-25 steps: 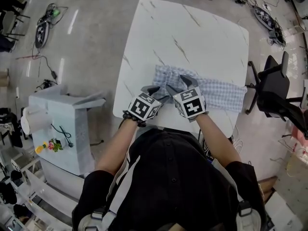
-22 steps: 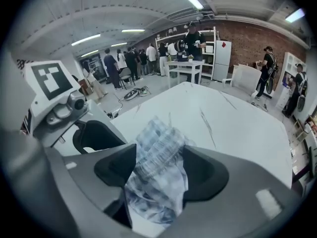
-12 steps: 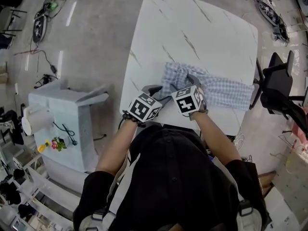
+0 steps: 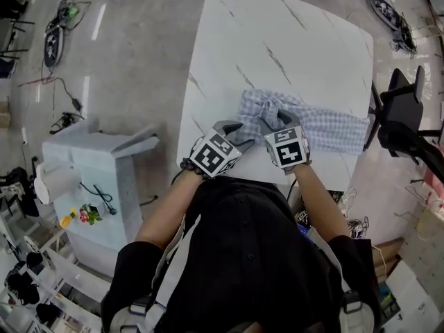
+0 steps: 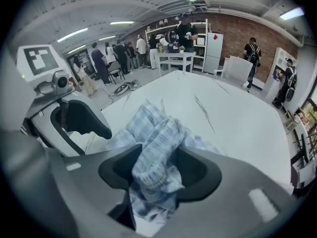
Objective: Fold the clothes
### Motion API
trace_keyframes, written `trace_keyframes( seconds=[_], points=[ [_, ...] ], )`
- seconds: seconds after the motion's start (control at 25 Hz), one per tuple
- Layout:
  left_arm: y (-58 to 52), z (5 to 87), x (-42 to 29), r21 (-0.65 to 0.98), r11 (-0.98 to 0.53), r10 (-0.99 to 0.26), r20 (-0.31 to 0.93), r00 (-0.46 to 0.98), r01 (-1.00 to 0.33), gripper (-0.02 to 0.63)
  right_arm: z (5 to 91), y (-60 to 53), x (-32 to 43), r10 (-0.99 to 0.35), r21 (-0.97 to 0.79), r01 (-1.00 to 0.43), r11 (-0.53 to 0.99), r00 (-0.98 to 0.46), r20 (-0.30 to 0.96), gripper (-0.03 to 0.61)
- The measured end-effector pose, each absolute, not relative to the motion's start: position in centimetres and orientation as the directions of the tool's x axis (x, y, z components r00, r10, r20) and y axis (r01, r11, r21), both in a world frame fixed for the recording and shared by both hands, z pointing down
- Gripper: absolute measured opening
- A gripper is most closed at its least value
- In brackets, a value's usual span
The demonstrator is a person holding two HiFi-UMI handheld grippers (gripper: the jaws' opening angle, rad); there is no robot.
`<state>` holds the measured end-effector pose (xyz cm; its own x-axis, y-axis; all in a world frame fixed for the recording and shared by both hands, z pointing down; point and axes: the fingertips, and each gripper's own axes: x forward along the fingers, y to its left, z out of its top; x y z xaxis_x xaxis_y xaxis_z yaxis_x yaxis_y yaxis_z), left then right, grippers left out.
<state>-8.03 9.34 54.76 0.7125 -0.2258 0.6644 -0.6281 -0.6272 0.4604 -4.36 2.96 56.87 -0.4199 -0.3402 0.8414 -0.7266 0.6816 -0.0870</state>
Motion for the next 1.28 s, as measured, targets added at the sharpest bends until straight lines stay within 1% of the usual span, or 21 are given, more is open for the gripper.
trace_keyframes(
  seconds=[0.04, 0.2, 0.28, 0.44, 0.64, 0.8, 0.88, 0.92, 1.04, 1.08, 1.2, 1.28],
  points=[
    [9.1, 54.6, -7.5, 0.454, -0.638, -0.224, 0.664, 0.714, -0.622, 0.239, 56.7, 3.0, -3.8, -0.345, -0.089, -0.731, 0.676, -0.421, 0.839, 0.216],
    [8.5, 54.2, -5.6, 0.459, -0.639, -0.22, 0.66, 0.718, -0.617, 0.231, 55.8, 3.3, -1.7, -0.343, -0.147, -0.746, 0.65, -0.461, 0.819, 0.142],
    [8.3, 54.0, -4.7, 0.46, -0.636, -0.22, 0.662, 0.716, -0.62, 0.227, 55.3, 3.4, -0.6, -0.338, -0.197, -0.744, 0.639, -0.501, 0.797, 0.127],
    [8.0, 53.3, -2.7, 0.466, -0.631, -0.217, 0.662, 0.718, -0.62, 0.219, 54.1, 3.2, 2.6, -0.35, -0.314, -0.75, 0.582, -0.579, 0.737, 0.117],
    [7.8, 52.4, 1.1, 0.458, -0.652, -0.193, 0.671, 0.716, -0.605, 0.219, 53.0, 3.1, 8.4, -0.374, -0.511, -0.729, 0.455, -0.678, 0.633, 0.115],
    [7.7, 52.8, 4.5, 0.442, -0.664, -0.176, 0.692, 0.701, -0.603, 0.219, 53.7, 3.5, 12.6, -0.358, -0.557, -0.717, 0.419, -0.694, 0.625, 0.117],
    [7.7, 53.3, 6.0, 0.433, -0.666, -0.168, 0.706, 0.688, -0.608, 0.219, 53.8, 4.0, 13.4, -0.326, -0.597, -0.679, 0.428, -0.732, 0.598, 0.135],
    [7.7, 53.7, 6.7, 0.427, -0.665, -0.166, 0.716, 0.678, -0.613, 0.219, 53.8, 4.3, 13.4, -0.301, -0.64, -0.641, 0.424, -0.766, 0.568, 0.165],
    [7.8, 54.6, 8.2, 0.4, -0.66, -0.171, 0.744, 0.645, -0.636, 0.219, 53.2, 4.8, 13.0, -0.237, -0.773, -0.514, 0.372, -0.857, 0.457, 0.315],
    [7.9, 54.7, 8.6, 0.397, -0.657, -0.173, 0.748, 0.64, -0.641, 0.219, 53.1, 4.7, 12.8, -0.232, -0.793, -0.495, 0.355, -0.868, 0.439, 0.339],
    [8.2, 54.7, 9.8, 0.395, -0.643, -0.179, 0.755, 0.631, -0.656, 0.219, 53.5, 4.3, 12.1, -0.232, -0.791, -0.512, 0.336, -0.858, 0.457, 0.348],
    [8.6, 54.8, 9.8, 0.384, -0.636, -0.186, 0.766, 0.615, -0.67, 0.219, 54.4, 4.2, 11.3, -0.215, -0.737, -0.568, 0.366, -0.822, 0.526, 0.348]
  ],
)
